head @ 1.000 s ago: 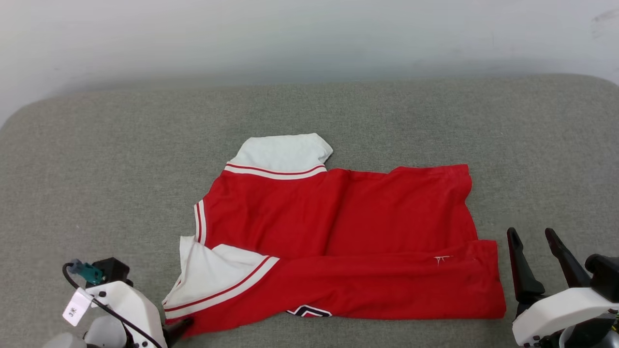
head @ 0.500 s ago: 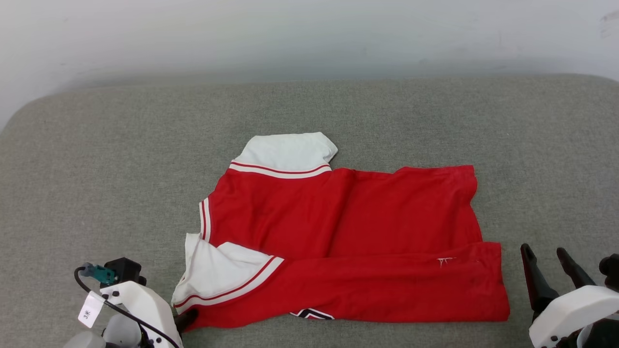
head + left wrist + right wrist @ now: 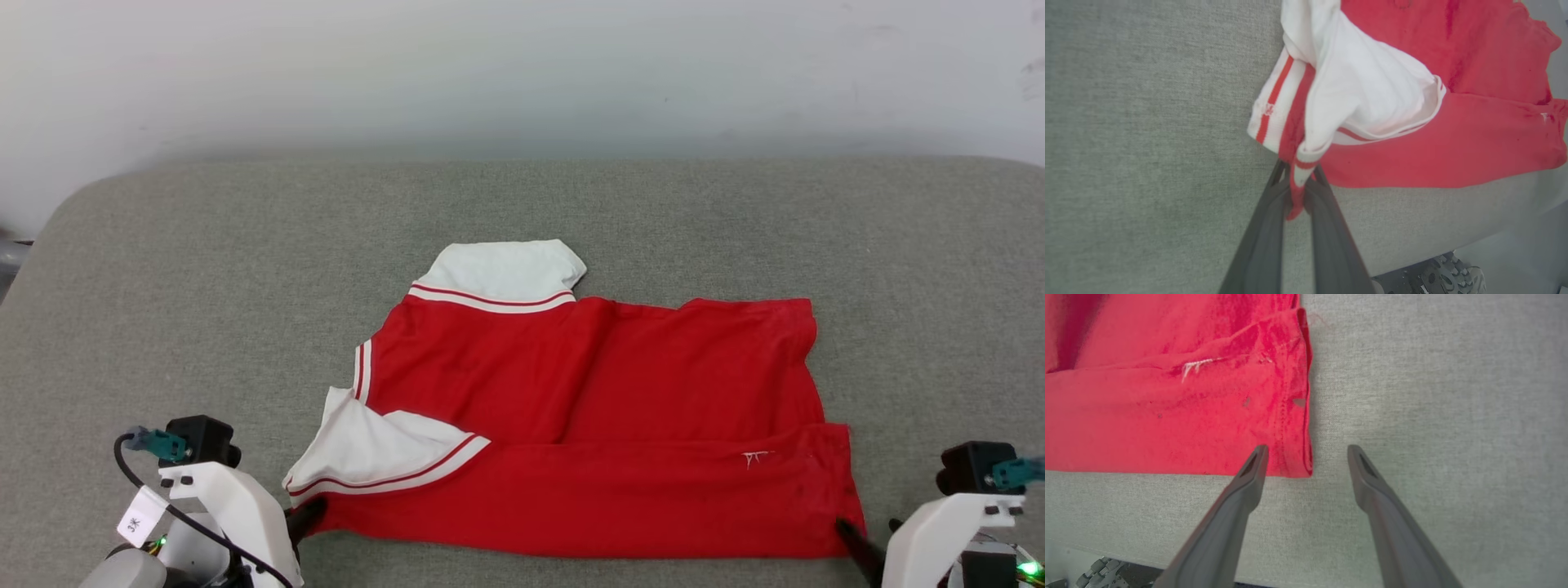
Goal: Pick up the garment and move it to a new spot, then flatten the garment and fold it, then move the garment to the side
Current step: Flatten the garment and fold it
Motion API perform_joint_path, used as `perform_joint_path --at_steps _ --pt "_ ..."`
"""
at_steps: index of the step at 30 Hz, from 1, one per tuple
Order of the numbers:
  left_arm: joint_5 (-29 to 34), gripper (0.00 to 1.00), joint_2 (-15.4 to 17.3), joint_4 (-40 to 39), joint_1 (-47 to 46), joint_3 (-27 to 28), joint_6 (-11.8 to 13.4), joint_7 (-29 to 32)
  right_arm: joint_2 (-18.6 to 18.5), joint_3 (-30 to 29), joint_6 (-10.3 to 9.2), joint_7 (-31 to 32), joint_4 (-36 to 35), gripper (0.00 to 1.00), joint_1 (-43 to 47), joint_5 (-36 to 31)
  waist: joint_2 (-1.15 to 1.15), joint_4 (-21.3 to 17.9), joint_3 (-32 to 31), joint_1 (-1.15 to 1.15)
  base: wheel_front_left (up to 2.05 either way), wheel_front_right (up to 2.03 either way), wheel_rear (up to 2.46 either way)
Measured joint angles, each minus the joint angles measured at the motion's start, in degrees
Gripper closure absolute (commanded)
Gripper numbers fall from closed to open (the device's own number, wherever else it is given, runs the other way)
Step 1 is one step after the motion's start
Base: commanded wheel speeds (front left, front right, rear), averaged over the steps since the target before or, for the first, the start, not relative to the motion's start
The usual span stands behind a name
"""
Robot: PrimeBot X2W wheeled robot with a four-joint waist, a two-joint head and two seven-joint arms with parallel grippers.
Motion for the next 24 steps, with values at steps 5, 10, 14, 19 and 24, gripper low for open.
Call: perform_joint_path --at_steps 5,10,14,19,24 --pt "0.67 1.00 0.49 -2.79 -0.11 -0.04 0.64 0.21 -0.38 3.02 0.01 0.46 4.26 0.00 -3.51 0.42 0.00 0.49 1.61 0.00 0.00 0.00 0.00" --pt "0.86 1.00 0.36 -3.86 -0.42 -0.11 0.97 0.32 -0.97 6.24 0.00 1.63 9.40 0.00 -5.78 1.37 0.00 0.85 3.37 0.00 0.00 0.00 0.00" --pt "0.85 1.00 0.30 -3.86 -0.46 -0.09 0.99 0.07 -1.57 7.60 -0.01 1.38 11.60 0.69 -7.53 3.28 0.00 0.67 4.08 0.00 0.00 0.00 0.00" --pt "0.97 1.00 0.07 -3.76 -0.35 -0.02 0.98 -0.71 -2.57 8.11 0.00 0.30 12.82 1.00 -8.82 4.72 0.00 0.39 3.38 0.00 0.00 0.00 0.00" --pt "1.36 1.00 0.47 -4.33 1.30 -0.11 1.62 -1.35 -3.52 8.08 0.00 -1.08 11.81 1.00 -8.05 5.33 0.00 0.26 0.86 0.00 0.00 0.00 0.00"
